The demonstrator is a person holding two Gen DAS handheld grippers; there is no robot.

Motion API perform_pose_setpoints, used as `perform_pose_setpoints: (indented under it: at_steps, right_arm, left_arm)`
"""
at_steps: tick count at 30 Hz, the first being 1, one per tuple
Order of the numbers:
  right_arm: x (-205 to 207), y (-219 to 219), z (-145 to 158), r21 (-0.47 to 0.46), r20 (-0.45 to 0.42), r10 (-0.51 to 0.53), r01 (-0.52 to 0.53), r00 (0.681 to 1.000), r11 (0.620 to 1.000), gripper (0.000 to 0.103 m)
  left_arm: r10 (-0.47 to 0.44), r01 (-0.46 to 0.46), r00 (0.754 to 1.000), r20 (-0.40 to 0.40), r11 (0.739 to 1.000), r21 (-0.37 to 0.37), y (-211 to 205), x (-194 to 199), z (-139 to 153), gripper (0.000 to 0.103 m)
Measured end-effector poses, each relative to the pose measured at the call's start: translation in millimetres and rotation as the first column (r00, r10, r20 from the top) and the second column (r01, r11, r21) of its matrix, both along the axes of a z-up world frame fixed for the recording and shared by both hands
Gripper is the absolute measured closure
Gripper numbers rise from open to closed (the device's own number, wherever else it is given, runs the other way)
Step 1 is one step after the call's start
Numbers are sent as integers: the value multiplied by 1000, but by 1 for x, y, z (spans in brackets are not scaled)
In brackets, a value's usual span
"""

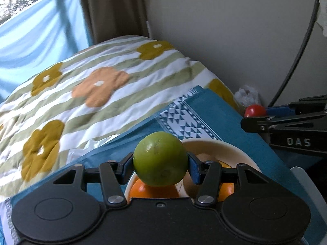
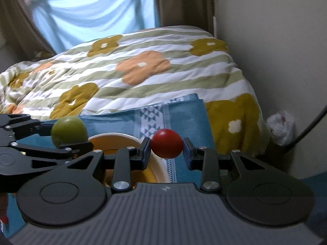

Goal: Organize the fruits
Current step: 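Carry both fruits to the bowl while the left tool releases the green apple inside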

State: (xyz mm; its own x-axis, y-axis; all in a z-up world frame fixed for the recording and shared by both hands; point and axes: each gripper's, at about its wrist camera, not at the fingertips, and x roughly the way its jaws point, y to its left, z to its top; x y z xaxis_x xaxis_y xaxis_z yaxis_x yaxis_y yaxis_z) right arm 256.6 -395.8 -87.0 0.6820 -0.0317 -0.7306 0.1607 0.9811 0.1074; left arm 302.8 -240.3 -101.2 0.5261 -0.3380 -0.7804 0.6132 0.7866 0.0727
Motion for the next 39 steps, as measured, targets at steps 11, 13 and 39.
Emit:
perform_pose_setpoints:
  at_steps: [11,13,39]
  right_arm:
    - [-2,-10,-9,23,-20,-69,69,997,997,55]
    - [0,-10,-10,28,-21,-72,73,997,997,55]
    - [-2,24,-21,4,-59,111,-111,992,994,55]
  left_arm:
    - [-63,63,998,-14,998,-7,-10,12,-14,30]
    - [-62,62,998,-3,998,-30,-7,11,-8,16]
    - [171,-167,984,42,983,-79,60,-49,27,15]
